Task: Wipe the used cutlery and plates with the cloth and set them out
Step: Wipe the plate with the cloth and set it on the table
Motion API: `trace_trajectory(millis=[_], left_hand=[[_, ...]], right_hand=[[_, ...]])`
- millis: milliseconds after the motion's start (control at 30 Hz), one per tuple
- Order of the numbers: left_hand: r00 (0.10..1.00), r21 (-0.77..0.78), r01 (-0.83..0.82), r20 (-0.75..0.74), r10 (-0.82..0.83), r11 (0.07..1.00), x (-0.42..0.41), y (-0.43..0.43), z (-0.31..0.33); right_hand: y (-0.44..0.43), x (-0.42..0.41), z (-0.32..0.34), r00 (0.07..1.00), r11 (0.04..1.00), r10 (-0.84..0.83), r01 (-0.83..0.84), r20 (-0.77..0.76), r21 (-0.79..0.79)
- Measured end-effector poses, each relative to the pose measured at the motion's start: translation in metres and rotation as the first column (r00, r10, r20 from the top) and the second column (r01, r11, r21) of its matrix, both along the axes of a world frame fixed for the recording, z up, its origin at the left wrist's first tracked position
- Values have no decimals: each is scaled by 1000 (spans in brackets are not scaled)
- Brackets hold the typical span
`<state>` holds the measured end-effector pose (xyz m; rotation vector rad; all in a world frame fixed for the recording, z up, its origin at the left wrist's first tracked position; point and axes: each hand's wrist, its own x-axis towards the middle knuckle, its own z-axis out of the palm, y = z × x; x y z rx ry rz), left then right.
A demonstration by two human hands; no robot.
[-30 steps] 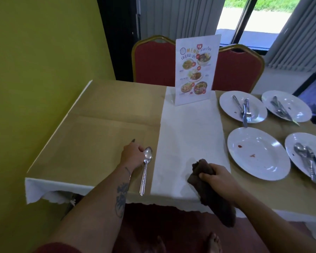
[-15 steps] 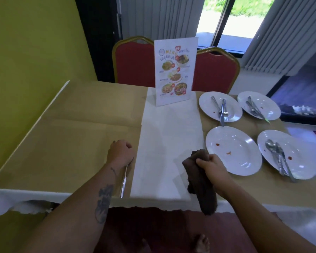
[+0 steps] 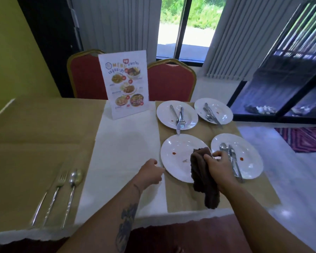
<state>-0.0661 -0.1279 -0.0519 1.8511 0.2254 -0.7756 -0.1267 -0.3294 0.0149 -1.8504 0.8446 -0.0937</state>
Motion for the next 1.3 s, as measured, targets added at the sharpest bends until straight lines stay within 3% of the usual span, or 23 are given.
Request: trace_trajectory(millis=[133,267,367,467,600,700,867,1033,1200,1300], left_hand=[[983,-106,-164,-99,154,981,-2,-42,-9],[960,-74,-265,-113,256,962,3,-62,-13],[927,-104,-349,-184,327,931,5,-67,-9],[891,-216,-419,-286,354,882,0,-68,1],[882,-314,-437,-330,335,843,-11,-65,16],[895,-319,-404,-334,297,857,-13,-58,19],[918,-293,-330,-321,234,897,-10,-40,26],[953,-295,-196,-284,110,935,-9,-15,41],[978,-375,-151,-191,83,915,-8,21,61],[991,-381,-118,-100,86,917,-9,46,71]], right_hand=[[-27,7,9,996,988,46,-34,74,-149],[-26,17,-6,961,926,275,-262,9,-272],[-21,16,-24,811,742,542,-585,-221,-329],[-19,13,-35,634,555,660,-773,-404,-307],[-26,16,-38,516,446,707,-856,-484,-261],[-30,22,-43,452,416,712,-888,-538,-196],[-23,34,-48,569,528,637,-813,-520,-244],[3,46,-40,636,555,658,-771,-403,-311],[53,51,-26,570,453,791,-790,-222,-413],[65,50,-28,569,357,750,-778,-339,-517]])
